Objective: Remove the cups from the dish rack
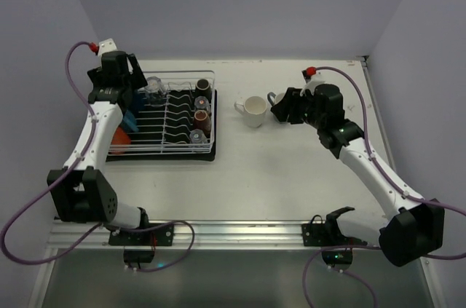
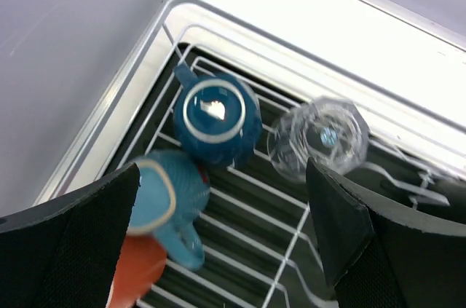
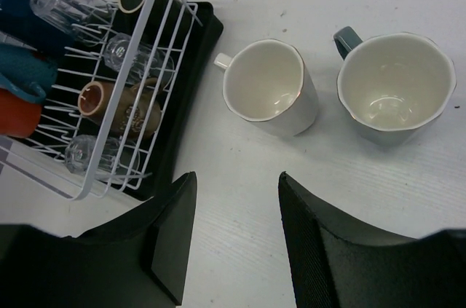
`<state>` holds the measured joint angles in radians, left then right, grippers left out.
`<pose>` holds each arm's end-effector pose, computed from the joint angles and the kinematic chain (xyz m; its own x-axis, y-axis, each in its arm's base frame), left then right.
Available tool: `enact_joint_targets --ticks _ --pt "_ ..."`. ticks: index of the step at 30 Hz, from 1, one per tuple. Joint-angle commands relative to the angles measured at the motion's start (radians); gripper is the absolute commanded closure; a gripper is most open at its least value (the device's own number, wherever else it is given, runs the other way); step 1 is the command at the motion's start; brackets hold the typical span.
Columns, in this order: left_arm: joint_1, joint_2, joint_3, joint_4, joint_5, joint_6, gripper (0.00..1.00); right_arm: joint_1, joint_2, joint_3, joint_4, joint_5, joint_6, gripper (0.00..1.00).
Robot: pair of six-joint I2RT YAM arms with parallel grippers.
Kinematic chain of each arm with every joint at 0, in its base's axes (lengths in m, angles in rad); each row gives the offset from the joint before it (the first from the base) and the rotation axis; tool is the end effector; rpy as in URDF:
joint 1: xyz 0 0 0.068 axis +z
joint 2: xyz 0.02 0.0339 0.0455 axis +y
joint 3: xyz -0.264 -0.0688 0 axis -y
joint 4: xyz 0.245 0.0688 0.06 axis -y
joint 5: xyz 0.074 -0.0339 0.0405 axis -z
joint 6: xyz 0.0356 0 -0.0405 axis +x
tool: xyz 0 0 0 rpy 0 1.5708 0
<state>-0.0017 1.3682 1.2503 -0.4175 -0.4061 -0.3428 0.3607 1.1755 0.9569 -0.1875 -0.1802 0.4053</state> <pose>0.3090 0.0135 0.3484 -0.3668 -0.3082 -0.8778 -0.4900 0.8661 -0.0993 0.2510 0.1015 0.3195 -0.5373 0.2119 -0.8163 -0.3149 0.8475 0.4273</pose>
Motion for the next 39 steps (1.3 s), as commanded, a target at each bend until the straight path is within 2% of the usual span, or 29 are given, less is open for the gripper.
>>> enact_joint_targets --ticks 1,5,10,24,26,27,29,30,33,36,39 --pt "0.055 0.136 0.116 -0.023 0.082 0.033 0.02 0.0 -0.04 -0.004 0.077 -0.041 0.017 0.48" --pt "0.114 0.233 0.162 -0.023 0.142 0.059 0.03 0.001 -0.03 -0.006 0.083 -0.047 0.018 0.49" --pt "0.131 0.324 0.218 -0.012 0.236 0.083 0.02 0.007 -0.01 0.002 0.083 -0.064 0.02 0.48" --pt "0.143 0.448 0.25 -0.04 0.23 0.091 0.09 0.014 -0.013 0.002 0.077 -0.048 0.012 0.48" --pt "0.143 0.448 0.239 -0.037 0.231 0.087 0.17 0.014 -0.011 0.003 0.076 -0.048 0.012 0.48" --pt "0.144 0.44 0.235 -0.027 0.233 0.084 0.3 0.012 -0.011 0.003 0.074 -0.05 0.012 0.48" --pt "0.143 0.431 0.23 -0.024 0.225 0.076 0.43 0.015 -0.014 0.005 0.074 -0.05 0.012 0.48" --pt "0.144 0.416 0.232 -0.021 0.214 0.073 0.57 0.017 -0.016 0.005 0.074 -0.051 0.013 0.48" --pt "0.144 0.372 0.236 -0.014 0.198 0.065 0.74 0.023 -0.016 0.006 0.079 -0.059 0.017 0.48" --pt "0.144 0.329 0.248 -0.013 0.193 0.061 0.85 0.034 -0.011 0.014 0.083 -0.071 0.024 0.48" --pt "0.144 0.283 0.253 -0.017 0.191 0.05 0.91 0.056 0.001 0.037 0.083 -0.084 0.029 0.48"
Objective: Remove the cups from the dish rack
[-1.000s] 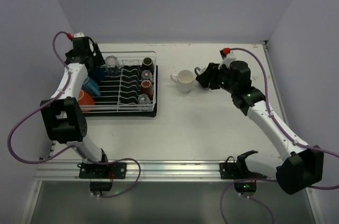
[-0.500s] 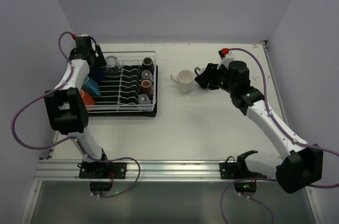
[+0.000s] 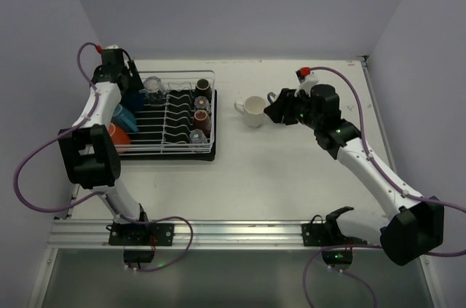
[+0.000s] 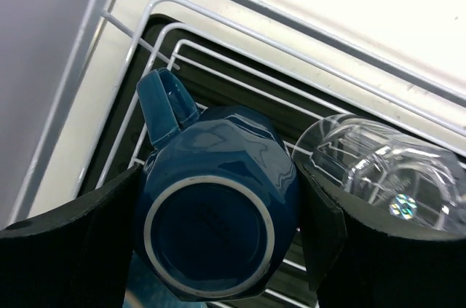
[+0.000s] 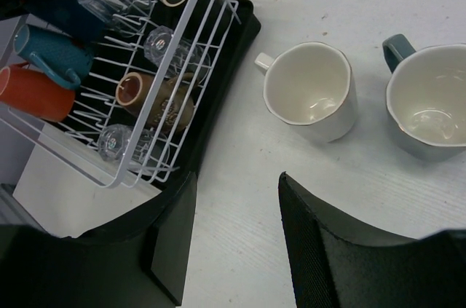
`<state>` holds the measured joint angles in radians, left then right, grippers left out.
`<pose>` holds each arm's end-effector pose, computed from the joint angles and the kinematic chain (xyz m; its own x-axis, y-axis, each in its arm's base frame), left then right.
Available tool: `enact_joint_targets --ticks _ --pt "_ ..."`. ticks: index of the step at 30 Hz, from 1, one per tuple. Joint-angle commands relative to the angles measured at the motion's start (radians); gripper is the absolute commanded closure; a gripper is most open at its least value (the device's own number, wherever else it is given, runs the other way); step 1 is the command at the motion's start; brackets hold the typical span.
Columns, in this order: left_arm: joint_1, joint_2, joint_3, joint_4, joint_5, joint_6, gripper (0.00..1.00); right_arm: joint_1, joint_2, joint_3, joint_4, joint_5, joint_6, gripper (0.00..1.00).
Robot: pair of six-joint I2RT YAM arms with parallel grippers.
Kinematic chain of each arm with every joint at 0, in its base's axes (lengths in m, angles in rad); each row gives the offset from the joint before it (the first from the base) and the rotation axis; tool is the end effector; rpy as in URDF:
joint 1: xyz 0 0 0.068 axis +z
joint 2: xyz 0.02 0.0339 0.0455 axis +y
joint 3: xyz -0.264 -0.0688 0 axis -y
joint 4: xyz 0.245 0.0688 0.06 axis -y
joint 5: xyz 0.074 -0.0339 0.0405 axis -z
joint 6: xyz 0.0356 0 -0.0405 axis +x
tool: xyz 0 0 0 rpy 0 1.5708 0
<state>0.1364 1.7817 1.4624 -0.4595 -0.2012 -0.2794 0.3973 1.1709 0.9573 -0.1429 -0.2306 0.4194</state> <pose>0.3995 0.0620 0.2752 -0.5933 -0.3542 -0.7229 -0.4554 0.8882 -0.0614 0.2469 0.1124 0.3255 -0.5277 0.2085 -0.8234 -0.3934 0.7992 0.4545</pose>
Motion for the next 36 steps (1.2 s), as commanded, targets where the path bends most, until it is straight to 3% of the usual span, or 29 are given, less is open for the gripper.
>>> enact_joint_targets --ticks 1,7,12,17,28,36 --pt "0.006 -0.143 0.041 0.022 -0.018 -0.017 0.92 0.037 0.009 0.046 0.032 -0.03 0.016 0.48" --pt "0.005 -0.284 -0.048 0.047 -0.053 -0.03 0.98 0.106 0.016 0.081 0.063 -0.065 0.059 0.45" --pt "0.003 -0.413 -0.119 0.058 0.021 -0.072 1.0 0.172 0.035 0.101 0.137 -0.139 0.12 0.42" --pt "-0.027 -0.548 -0.21 0.077 0.111 -0.109 1.0 0.222 0.056 0.058 0.358 -0.24 0.228 0.36" --pt "-0.231 -0.772 -0.365 0.206 0.434 -0.263 1.0 0.275 0.179 0.031 0.627 -0.308 0.337 0.34" --pt "-0.25 -0.877 -0.534 0.528 0.703 -0.513 1.0 0.281 0.26 0.043 0.718 -0.337 0.357 0.34"
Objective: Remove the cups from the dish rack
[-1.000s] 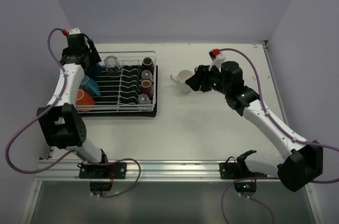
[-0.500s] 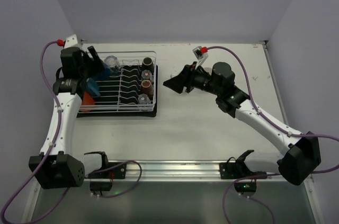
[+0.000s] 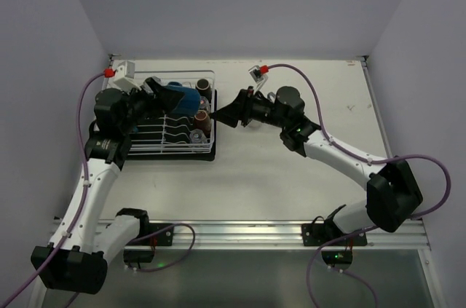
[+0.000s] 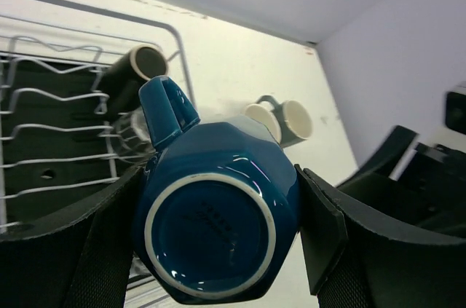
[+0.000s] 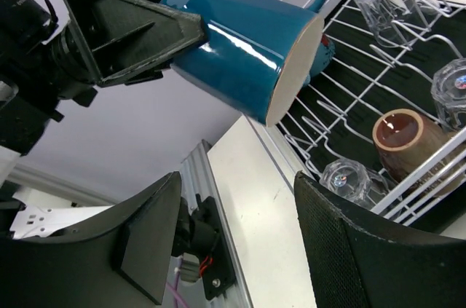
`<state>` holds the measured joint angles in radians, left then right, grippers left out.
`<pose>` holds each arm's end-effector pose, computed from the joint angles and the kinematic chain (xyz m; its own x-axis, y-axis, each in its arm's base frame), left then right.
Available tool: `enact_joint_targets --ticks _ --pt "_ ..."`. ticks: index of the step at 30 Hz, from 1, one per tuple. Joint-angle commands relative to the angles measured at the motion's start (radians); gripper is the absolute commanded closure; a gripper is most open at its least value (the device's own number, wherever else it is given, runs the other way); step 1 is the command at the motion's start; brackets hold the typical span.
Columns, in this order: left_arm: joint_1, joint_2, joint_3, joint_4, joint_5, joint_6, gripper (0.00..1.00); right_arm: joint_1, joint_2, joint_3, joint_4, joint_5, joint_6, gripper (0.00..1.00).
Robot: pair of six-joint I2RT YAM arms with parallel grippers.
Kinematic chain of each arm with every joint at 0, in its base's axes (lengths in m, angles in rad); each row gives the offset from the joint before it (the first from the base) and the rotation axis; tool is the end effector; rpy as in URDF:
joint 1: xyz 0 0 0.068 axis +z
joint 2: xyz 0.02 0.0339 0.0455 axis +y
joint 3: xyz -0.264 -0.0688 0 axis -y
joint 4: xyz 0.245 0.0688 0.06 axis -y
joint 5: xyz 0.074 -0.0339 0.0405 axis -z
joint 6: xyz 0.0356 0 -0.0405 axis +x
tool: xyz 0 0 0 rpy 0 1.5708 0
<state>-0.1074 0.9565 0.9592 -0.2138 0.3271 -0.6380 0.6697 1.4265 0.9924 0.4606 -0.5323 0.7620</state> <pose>0.2155 -0.0347 0.3673 -0.4138 -0.5227 -0.7454 0.2084 0.7426 -0.6364 0.2508 0.2216 0.3289 -0.6288 0.2608 -0.7325 -0.6891 0.2495 0.6804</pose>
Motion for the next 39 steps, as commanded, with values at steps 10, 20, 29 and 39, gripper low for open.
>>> enact_joint_targets --ticks 10,20,29,39 --pt "-0.012 -0.11 -0.206 0.545 0.297 -0.363 1.0 0.028 0.057 0.063 0.154 -0.113 0.022 0.34" --pt "-0.113 -0.148 -0.332 0.741 0.215 -0.494 1.0 0.06 0.098 0.074 0.321 -0.13 0.115 0.46" --pt "-0.14 -0.162 -0.33 0.748 0.214 -0.486 0.46 0.073 0.088 -0.003 0.487 -0.101 0.203 0.96" --pt "-0.14 -0.185 -0.194 0.309 0.354 -0.098 0.0 -0.007 -0.161 -0.147 0.406 -0.066 0.171 1.0"
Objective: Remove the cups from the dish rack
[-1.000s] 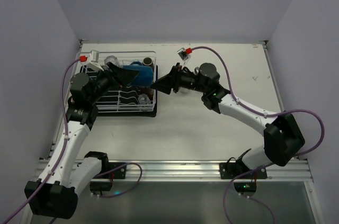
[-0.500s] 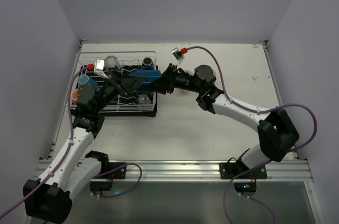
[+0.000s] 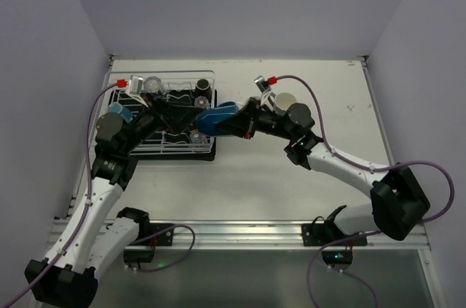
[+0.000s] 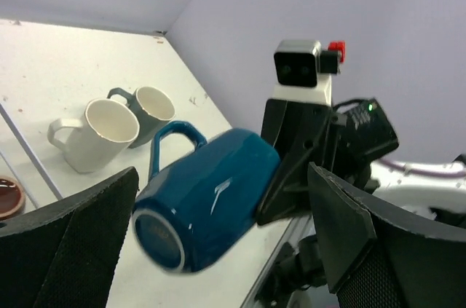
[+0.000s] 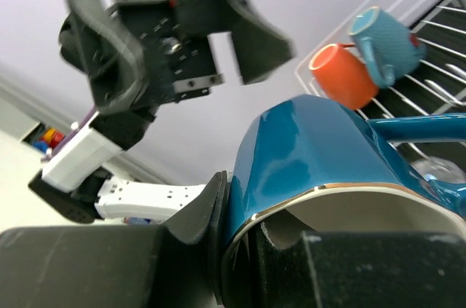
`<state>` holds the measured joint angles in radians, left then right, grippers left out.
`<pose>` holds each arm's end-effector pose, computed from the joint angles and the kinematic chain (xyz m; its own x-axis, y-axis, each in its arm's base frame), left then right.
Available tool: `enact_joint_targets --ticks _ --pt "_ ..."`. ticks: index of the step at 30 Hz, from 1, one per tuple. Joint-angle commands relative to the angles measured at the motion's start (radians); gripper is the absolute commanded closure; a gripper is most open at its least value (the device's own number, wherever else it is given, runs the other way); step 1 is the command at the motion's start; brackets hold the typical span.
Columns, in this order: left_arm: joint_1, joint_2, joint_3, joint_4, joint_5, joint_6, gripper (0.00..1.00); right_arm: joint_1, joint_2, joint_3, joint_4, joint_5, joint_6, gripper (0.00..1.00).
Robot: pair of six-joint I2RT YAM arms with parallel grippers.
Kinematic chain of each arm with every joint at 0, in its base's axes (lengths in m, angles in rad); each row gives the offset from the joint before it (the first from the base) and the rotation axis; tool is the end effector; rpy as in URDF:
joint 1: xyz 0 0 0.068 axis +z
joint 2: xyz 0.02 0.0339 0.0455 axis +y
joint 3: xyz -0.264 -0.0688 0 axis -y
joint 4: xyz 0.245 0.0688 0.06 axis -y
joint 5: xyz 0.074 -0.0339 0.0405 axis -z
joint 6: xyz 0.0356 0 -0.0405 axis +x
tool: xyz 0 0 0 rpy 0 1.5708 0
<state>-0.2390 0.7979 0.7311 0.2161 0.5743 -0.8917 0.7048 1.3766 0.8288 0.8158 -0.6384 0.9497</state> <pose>0.1770 -0.0630 0.3615 -0.4700 -0.5579 -0.6840 0.5651 0.4051 -0.7187 0.2212 0.2160 0.3233 -0.6617 0.2945 -0.6895 -0.7215 -0.0002 0.6924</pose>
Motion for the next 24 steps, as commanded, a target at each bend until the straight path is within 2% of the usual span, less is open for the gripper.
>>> enact_joint_targets --ticks 1,3,4,5,6,7,8,10,13,15,17,24 --pt "-0.008 -0.038 0.033 -0.141 0.12 0.189 0.0 -0.051 -0.126 0.016 -0.001 0.026 -0.025 1.0" --pt "-0.008 -0.054 0.034 -0.213 0.133 0.236 0.0 -0.079 -0.19 0.021 -0.088 0.017 -0.052 1.0" --pt "-0.008 -0.063 0.04 -0.257 0.131 0.261 0.0 -0.088 -0.22 0.032 -0.166 0.029 -0.13 1.0" --pt "-0.008 -0.083 0.053 -0.333 0.118 0.319 0.0 -0.097 -0.249 0.068 -0.378 0.099 -0.179 1.0" --pt "-0.008 -0.092 0.08 -0.375 0.07 0.351 0.0 -0.119 -0.278 0.093 -0.497 0.147 -0.239 1.0" --pt "-0.008 -0.1 0.094 -0.412 0.043 0.42 0.0 -0.132 -0.315 0.125 -0.726 0.204 -0.341 1.0" --pt "-0.008 -0.117 0.109 -0.487 -0.021 0.456 0.0 -0.152 -0.323 0.194 -0.818 0.3 -0.379 1.0" --pt "-0.009 -0.129 0.136 -0.538 -0.085 0.54 0.0 -0.24 -0.318 0.251 -1.048 0.365 -0.461 1.0" --pt "-0.008 -0.163 0.126 -0.59 -0.172 0.612 0.0 -0.33 -0.259 0.392 -1.254 0.576 -0.548 1.0" --pt "-0.008 -0.181 0.091 -0.592 -0.218 0.619 0.0 -0.373 -0.214 0.443 -1.309 0.731 -0.584 1.0" --pt "-0.008 -0.215 0.061 -0.581 -0.247 0.614 0.0 -0.407 -0.138 0.519 -1.366 0.813 -0.62 1.0" --pt "-0.078 -0.279 -0.091 -0.553 -0.367 0.611 0.0 -0.556 0.099 0.655 -1.419 0.82 -0.677 1.0"
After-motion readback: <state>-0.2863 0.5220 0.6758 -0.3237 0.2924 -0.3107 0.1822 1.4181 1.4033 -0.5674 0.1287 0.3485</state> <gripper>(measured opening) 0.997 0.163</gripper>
